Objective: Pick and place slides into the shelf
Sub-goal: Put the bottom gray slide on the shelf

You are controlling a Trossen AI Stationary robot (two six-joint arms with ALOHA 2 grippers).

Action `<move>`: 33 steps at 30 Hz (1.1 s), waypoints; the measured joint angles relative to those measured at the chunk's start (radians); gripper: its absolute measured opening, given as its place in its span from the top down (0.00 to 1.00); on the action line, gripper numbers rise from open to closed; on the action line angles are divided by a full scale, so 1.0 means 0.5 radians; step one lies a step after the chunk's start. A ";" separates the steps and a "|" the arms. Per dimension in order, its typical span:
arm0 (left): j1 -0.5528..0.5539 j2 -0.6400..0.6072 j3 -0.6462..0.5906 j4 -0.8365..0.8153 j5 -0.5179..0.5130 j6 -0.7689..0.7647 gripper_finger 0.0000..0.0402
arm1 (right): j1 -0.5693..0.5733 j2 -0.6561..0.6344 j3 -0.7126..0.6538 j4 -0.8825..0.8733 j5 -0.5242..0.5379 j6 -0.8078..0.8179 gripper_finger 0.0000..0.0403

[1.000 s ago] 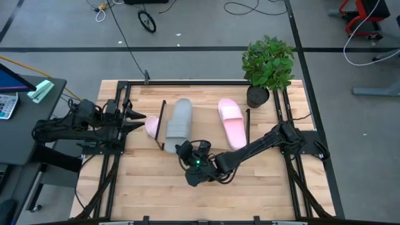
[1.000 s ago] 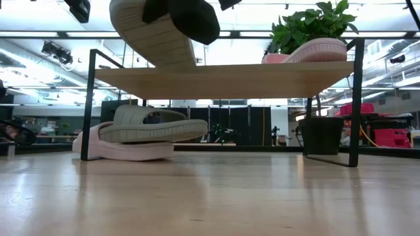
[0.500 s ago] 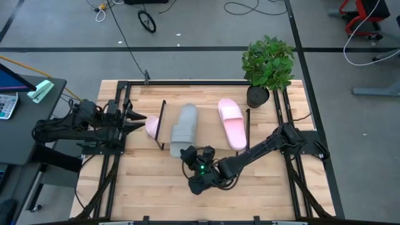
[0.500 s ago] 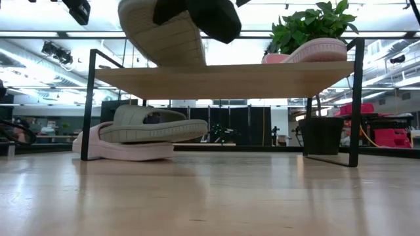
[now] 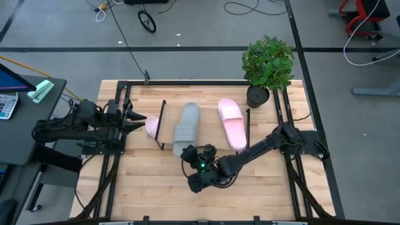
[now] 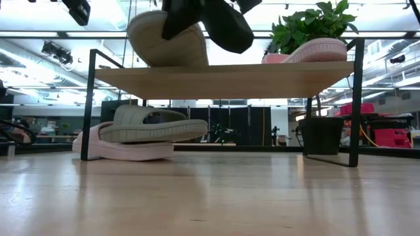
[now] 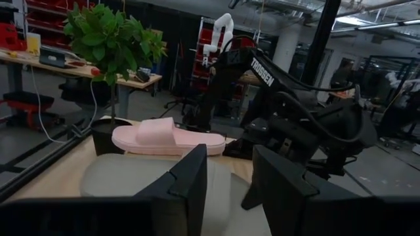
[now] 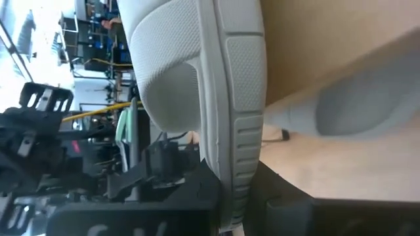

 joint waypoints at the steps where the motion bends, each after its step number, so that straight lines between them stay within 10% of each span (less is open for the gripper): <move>1: 0.000 0.000 0.000 -0.001 0.000 0.001 0.68 | -0.004 -0.001 0.000 -0.019 0.000 0.000 0.93; 33: -0.001 -0.002 -0.001 -0.034 0.000 0.000 0.72 | -0.054 -0.001 0.003 -0.188 -0.081 -0.035 0.90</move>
